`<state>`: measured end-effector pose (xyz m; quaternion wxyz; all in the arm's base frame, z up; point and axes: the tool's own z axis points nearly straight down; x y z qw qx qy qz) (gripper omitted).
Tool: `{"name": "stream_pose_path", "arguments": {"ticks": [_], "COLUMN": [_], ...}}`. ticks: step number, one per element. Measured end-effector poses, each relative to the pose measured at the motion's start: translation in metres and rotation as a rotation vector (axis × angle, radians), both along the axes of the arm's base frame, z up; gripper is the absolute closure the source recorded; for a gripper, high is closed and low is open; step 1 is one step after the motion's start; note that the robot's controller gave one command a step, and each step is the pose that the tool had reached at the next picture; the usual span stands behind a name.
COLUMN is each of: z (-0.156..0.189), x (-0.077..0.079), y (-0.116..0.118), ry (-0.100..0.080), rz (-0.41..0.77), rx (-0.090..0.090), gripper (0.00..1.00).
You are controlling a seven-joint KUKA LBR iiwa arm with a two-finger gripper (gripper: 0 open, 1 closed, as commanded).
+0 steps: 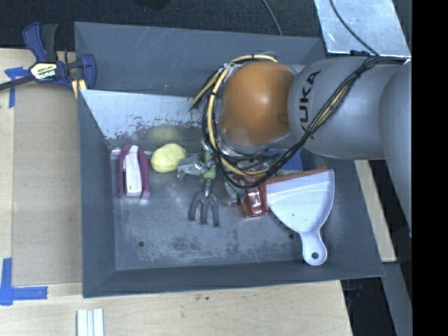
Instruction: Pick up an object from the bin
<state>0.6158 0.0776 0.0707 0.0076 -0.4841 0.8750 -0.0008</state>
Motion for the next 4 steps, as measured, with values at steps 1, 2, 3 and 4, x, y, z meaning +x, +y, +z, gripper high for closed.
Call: {"name": "stream_pose_path", "arguments": {"ticks": [1,2,3,4], "z": [0.0,0.0,0.017,0.059], "x": [0.003,0.003,0.003,0.002], "y": [0.003,0.003,0.004,0.004], "ry": [0.001,0.001,0.002,0.005], "rz": [0.169,0.168,0.166,0.164], "rx": [0.0,0.0,0.001,0.002], "gripper": [1.0,1.0,1.0,1.0]}}
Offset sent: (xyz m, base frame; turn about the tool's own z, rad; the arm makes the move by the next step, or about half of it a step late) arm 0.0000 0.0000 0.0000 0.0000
